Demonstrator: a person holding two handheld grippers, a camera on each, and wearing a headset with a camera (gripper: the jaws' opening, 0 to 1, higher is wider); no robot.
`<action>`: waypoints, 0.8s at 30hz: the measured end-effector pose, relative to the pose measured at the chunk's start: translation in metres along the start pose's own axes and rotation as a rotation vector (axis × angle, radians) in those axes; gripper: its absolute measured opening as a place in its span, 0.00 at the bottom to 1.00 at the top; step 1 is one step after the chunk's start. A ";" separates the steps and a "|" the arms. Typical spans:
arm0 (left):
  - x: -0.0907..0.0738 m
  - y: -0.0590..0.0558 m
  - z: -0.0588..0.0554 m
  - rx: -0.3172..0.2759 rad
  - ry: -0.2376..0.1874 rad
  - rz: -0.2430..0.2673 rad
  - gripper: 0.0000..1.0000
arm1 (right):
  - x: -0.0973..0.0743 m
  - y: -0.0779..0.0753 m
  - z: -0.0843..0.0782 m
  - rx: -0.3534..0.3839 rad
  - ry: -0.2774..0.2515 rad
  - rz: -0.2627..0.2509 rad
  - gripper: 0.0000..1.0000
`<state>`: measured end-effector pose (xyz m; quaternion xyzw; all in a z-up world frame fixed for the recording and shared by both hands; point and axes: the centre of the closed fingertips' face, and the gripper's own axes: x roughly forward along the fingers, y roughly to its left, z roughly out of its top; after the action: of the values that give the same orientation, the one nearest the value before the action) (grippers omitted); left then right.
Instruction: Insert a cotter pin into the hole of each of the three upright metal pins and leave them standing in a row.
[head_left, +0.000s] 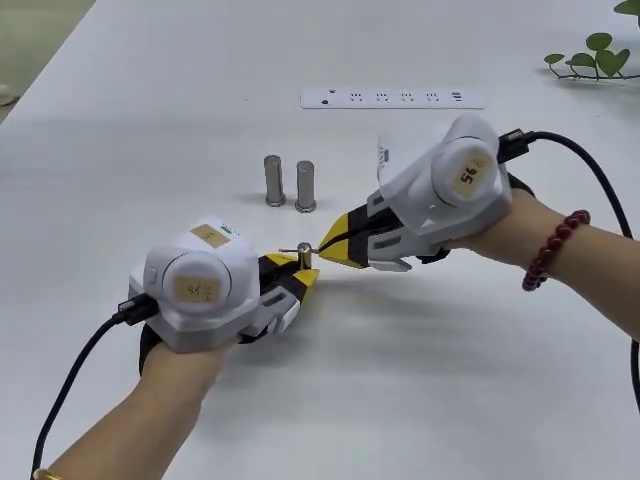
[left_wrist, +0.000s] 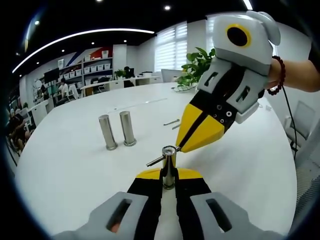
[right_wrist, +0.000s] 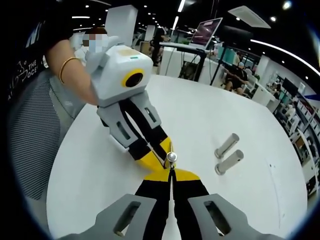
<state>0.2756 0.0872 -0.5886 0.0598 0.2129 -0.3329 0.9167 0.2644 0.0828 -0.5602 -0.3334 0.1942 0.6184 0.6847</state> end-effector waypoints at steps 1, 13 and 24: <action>0.000 0.000 0.000 0.000 0.000 0.000 0.06 | 0.000 0.000 0.001 0.000 -0.001 0.001 0.00; 0.000 0.000 0.000 -0.005 0.001 0.002 0.06 | 0.001 -0.002 -0.003 0.081 -0.014 -0.011 0.00; 0.000 -0.001 0.000 0.002 0.005 0.003 0.05 | -0.016 -0.010 -0.006 0.370 -0.136 -0.105 0.22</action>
<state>0.2751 0.0869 -0.5886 0.0617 0.2146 -0.3318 0.9165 0.2725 0.0672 -0.5514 -0.1690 0.2402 0.5567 0.7771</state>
